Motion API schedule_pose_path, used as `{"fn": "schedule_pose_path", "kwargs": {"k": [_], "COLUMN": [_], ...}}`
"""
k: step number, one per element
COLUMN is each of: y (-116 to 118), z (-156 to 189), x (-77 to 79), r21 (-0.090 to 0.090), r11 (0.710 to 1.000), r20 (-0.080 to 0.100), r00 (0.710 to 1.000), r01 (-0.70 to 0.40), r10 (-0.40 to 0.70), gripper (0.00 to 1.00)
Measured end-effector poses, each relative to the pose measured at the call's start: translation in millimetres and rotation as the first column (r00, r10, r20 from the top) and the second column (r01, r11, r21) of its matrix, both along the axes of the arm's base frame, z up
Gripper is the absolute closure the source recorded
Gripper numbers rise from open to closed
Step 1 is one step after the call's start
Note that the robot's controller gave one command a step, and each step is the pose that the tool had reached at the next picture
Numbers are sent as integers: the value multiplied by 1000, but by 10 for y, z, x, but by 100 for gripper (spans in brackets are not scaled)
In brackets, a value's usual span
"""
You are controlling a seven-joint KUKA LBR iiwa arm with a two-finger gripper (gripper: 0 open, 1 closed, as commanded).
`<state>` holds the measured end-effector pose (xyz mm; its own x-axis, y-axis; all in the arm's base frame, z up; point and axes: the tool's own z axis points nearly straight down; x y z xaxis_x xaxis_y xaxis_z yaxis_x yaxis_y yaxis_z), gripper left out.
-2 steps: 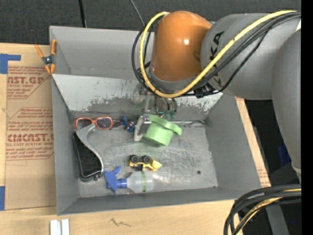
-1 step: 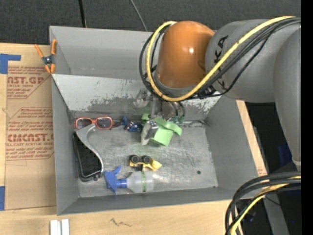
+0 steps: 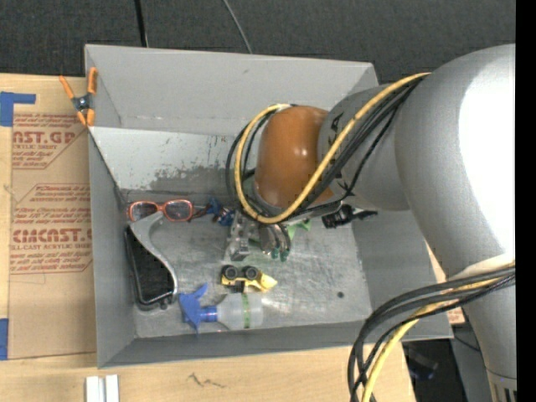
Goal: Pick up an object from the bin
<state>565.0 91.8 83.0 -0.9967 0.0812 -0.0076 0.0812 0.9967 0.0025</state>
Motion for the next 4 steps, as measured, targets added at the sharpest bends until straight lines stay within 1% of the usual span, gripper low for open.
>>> {"fn": "schedule_pose_path", "kwargs": {"k": [1, 2, 3, 4], "y": [-1, 303, 372, 410], "z": [0, 354, 373, 347], "x": [0, 82, 143, 52], "r21": [0, -2, 0, -2], "r11": [1000, 998, 999, 959], "r20": [0, -10, 1, -8], "r00": [1000, 998, 999, 959], "r01": [0, 63, -44, -285], "r10": [0, -63, 44, 285], "gripper": [100, 100, 100, 100]}}
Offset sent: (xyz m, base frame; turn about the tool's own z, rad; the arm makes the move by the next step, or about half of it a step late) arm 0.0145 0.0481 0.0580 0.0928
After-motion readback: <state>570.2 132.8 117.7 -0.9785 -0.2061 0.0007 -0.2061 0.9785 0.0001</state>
